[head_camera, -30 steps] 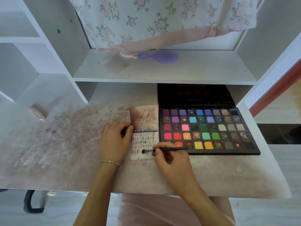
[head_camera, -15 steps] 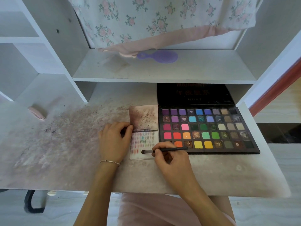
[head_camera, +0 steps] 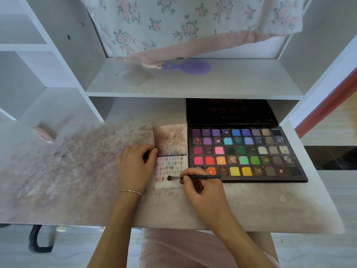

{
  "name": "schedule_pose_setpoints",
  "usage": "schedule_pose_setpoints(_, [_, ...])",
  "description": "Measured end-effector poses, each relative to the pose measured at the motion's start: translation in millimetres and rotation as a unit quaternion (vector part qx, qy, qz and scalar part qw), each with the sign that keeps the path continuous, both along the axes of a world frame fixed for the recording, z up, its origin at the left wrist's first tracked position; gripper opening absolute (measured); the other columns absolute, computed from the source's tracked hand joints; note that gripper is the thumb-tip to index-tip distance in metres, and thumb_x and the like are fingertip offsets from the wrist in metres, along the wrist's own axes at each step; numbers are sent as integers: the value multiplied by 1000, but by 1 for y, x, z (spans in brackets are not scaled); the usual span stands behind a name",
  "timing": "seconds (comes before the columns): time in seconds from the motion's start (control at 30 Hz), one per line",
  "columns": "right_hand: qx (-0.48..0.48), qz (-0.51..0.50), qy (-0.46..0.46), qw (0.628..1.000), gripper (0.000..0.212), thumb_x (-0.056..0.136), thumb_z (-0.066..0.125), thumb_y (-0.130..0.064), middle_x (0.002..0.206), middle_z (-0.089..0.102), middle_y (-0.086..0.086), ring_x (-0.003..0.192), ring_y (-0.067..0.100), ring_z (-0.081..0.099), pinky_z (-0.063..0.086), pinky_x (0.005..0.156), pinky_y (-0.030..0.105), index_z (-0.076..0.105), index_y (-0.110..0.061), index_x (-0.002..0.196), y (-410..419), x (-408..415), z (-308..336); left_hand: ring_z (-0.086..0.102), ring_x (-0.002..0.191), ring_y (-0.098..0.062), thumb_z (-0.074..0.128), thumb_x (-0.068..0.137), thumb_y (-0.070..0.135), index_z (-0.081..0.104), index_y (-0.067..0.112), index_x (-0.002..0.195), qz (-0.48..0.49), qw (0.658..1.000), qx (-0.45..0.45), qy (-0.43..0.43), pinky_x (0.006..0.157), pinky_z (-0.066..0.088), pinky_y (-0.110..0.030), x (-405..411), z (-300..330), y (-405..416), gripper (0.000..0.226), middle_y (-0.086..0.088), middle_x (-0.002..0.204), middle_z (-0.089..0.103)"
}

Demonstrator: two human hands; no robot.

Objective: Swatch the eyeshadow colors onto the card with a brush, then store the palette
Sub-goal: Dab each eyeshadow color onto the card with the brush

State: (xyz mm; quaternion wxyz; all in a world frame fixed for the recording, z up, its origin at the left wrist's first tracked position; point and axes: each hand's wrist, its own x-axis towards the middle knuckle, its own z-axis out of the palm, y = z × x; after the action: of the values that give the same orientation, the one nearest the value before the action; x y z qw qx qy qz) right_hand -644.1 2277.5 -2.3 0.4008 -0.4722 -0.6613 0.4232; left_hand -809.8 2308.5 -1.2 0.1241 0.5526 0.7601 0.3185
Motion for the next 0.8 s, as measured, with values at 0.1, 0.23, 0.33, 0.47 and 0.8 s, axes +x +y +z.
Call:
schedule_pose_setpoints(0.1, [-5, 1, 1, 1000, 29, 85, 55, -12, 76, 63, -12, 76, 7, 62, 51, 65, 18, 54, -40, 78, 0, 1, 1, 54, 88, -23, 55, 89, 25, 70, 18, 90, -2, 1000, -1, -3, 86, 42, -46, 0, 0, 0, 17, 1, 89, 68])
schedule_pose_setpoints(0.23, [-8, -17, 25, 999, 35, 87, 55, -6, 75, 63, -13, 75, 6, 61, 50, 64, 17, 56, -40, 81, 0, 0, 5, 54, 88, -23, 54, 89, 24, 70, 17, 90, -5, 1000, -5, -6, 85, 43, -47, 0, 1, 0, 18, 0, 89, 68])
schedule_pose_setpoints(0.33, [-16, -56, 96, 994, 34, 87, 54, -1, 73, 64, -8, 66, 10, 60, 51, 59, 22, 61, -35, 82, -1, 5, 7, 55, 89, -23, 54, 89, 25, 70, 17, 91, -5, 1000, -11, -12, 86, 42, -47, 0, 1, 1, 18, 1, 90, 68])
schedule_pose_setpoints(0.47, [-11, -85, 147, 985, 35, 87, 52, 4, 73, 64, -9, 69, 2, 63, 48, 61, 12, 62, -29, 85, -2, 9, 8, 54, 91, -24, 55, 89, 23, 70, 17, 90, 2, 1000, -4, -11, 87, 41, -47, 0, 1, 0, 16, -1, 92, 69])
schedule_pose_setpoints(0.8, [20, -166, 119, 979, 34, 85, 53, 5, 76, 63, -6, 73, 4, 61, 48, 64, 11, 61, -28, 84, -5, 61, 7, 55, 92, -27, 54, 88, 24, 70, 18, 89, 29, 999, -19, 6, 87, 41, -47, 6, 2, 2, 17, -1, 88, 67])
